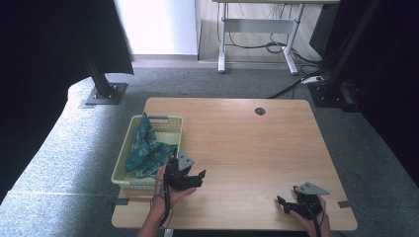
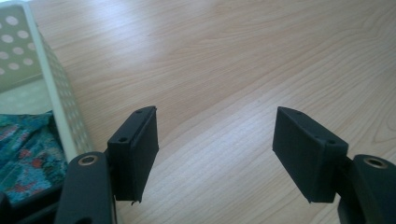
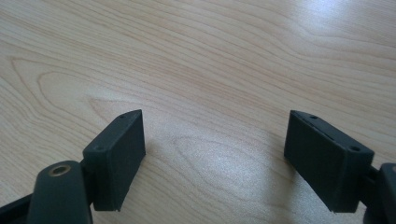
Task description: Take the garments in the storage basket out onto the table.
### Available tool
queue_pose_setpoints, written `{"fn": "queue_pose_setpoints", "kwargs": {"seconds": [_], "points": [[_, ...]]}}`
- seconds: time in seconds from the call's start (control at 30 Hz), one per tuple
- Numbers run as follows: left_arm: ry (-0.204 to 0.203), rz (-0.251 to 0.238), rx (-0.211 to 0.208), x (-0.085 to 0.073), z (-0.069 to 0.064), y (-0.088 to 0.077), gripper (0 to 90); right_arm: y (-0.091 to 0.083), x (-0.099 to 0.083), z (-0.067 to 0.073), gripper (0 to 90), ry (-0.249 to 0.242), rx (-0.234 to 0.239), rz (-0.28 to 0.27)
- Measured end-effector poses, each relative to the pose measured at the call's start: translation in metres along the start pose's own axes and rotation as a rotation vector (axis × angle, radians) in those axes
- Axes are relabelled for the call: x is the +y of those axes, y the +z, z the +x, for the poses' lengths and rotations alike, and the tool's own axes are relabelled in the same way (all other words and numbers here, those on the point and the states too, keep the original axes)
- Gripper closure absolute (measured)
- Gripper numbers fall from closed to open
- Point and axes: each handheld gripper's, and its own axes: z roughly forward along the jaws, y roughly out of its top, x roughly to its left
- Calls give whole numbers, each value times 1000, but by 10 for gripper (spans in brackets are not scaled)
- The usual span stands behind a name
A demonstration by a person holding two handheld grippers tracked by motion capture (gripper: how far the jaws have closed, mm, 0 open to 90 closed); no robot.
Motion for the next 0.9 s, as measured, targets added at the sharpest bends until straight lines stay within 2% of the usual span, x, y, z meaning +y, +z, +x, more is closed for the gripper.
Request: {"fn": "queue_pose_setpoints", "kwargs": {"seconds": [0.3, 0.6, 0.9], "points": [[-23, 8, -6, 0, 9, 1, 311, 0, 0, 0, 195, 1, -1, -1], [-32, 16, 19, -1, 19, -3, 307, 0, 0, 0, 196, 2, -2, -3], [-59, 2, 53, -5, 32, -7, 310, 0, -1, 1, 195, 4, -4, -5]]}}
